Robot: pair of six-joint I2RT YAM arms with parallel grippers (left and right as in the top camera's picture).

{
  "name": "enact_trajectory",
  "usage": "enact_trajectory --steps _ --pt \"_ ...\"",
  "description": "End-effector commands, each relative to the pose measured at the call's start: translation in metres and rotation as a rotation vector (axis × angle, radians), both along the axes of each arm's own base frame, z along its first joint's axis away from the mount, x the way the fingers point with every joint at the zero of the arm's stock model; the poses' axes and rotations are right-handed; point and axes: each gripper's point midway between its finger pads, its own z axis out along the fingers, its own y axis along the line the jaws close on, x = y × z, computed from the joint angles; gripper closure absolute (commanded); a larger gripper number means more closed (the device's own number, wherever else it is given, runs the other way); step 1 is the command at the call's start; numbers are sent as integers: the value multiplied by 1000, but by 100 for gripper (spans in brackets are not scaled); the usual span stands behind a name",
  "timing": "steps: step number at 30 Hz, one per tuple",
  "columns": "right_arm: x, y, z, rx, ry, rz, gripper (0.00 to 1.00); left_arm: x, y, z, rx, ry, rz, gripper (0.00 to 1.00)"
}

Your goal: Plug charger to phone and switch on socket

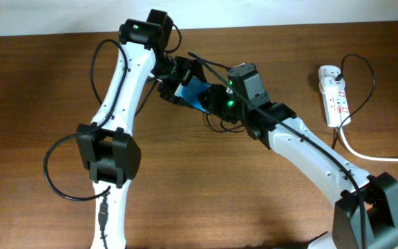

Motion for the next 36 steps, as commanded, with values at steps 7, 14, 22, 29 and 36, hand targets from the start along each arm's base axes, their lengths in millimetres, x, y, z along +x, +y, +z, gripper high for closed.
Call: enact_trajectory --steps 7,14,22,29,36 --pt "9 5 -8 -13 -13 5 75 -6 -13 16 -41 -23 -28 100" --pt "9 5 -8 -13 -13 5 90 -6 -14 17 -49 -20 -29 100" --pt "9 5 -8 -12 -13 4 96 -7 -15 17 -56 -18 -30 27" --pt "11 6 -4 11 -18 12 96 -3 -14 18 -63 -32 -26 1" --pt "23 -44 11 109 3 36 96 32 23 28 -152 -375 -277 1"
